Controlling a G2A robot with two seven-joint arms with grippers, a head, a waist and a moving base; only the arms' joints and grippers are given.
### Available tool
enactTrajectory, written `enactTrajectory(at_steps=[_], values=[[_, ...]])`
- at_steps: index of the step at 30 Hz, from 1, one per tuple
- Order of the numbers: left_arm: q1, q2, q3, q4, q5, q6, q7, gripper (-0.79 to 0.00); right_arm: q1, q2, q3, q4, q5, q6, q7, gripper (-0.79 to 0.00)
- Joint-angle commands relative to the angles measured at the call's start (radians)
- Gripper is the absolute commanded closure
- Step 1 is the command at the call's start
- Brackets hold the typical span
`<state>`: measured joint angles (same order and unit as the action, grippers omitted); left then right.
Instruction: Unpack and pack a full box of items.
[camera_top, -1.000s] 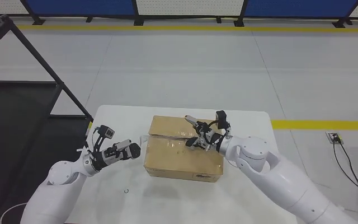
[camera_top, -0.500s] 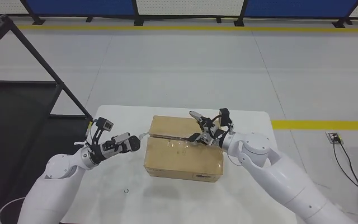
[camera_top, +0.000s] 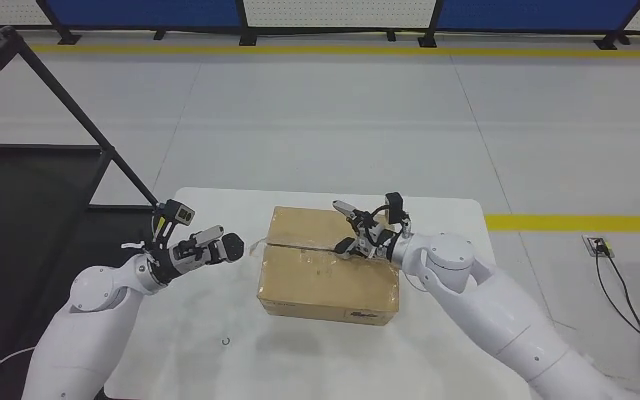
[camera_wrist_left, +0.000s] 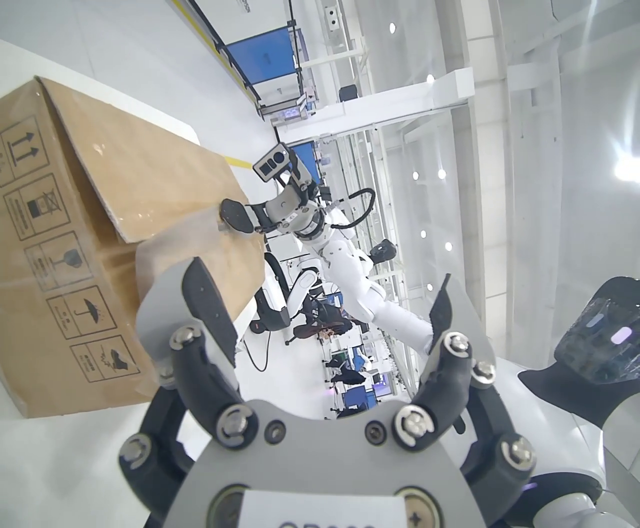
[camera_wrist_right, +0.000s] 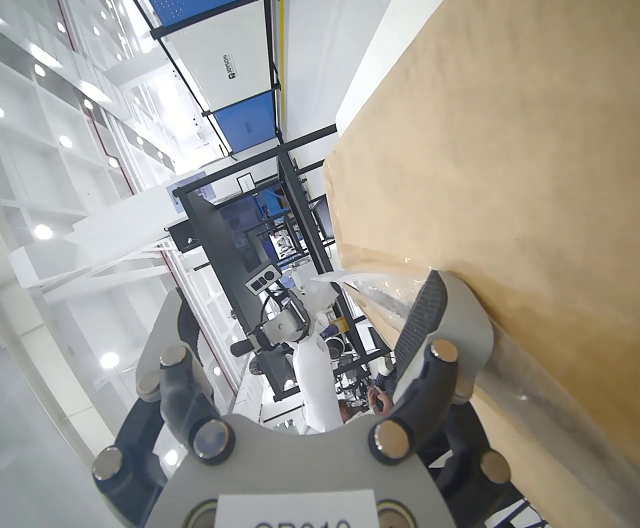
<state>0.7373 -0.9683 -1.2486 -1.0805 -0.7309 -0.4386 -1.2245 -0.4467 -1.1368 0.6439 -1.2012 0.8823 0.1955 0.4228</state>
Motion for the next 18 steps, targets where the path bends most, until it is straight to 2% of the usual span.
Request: enactTrajectory(at_steps=[1, 9, 12, 18], values=[[0.002, 0.001, -0.003, -0.001, 0.003, 0.003, -0.011, -0.785, -0.005, -0.003, 0.003, 0.003, -0.019, -0.023, 0.012, -0.785], [0.020, 0.005, -0.029, 0.009, -0.015, 0.026, -0.047, -0.785, -0.053, -0.001, 0.066, -0.026, -0.058, -0.089, 0.032, -0.785], [0.025, 0.005, -0.032, 0.002, -0.035, 0.046, -0.075, -0.785, -0.068, 0.005, 0.090, -0.036, -0.071, -0.071, 0.060, -0.785], [0.022, 0.003, -0.032, -0.019, -0.027, 0.051, -0.070, -0.785, -0.076, -0.004, 0.094, -0.055, -0.123, -0.022, 0.035, -0.785]])
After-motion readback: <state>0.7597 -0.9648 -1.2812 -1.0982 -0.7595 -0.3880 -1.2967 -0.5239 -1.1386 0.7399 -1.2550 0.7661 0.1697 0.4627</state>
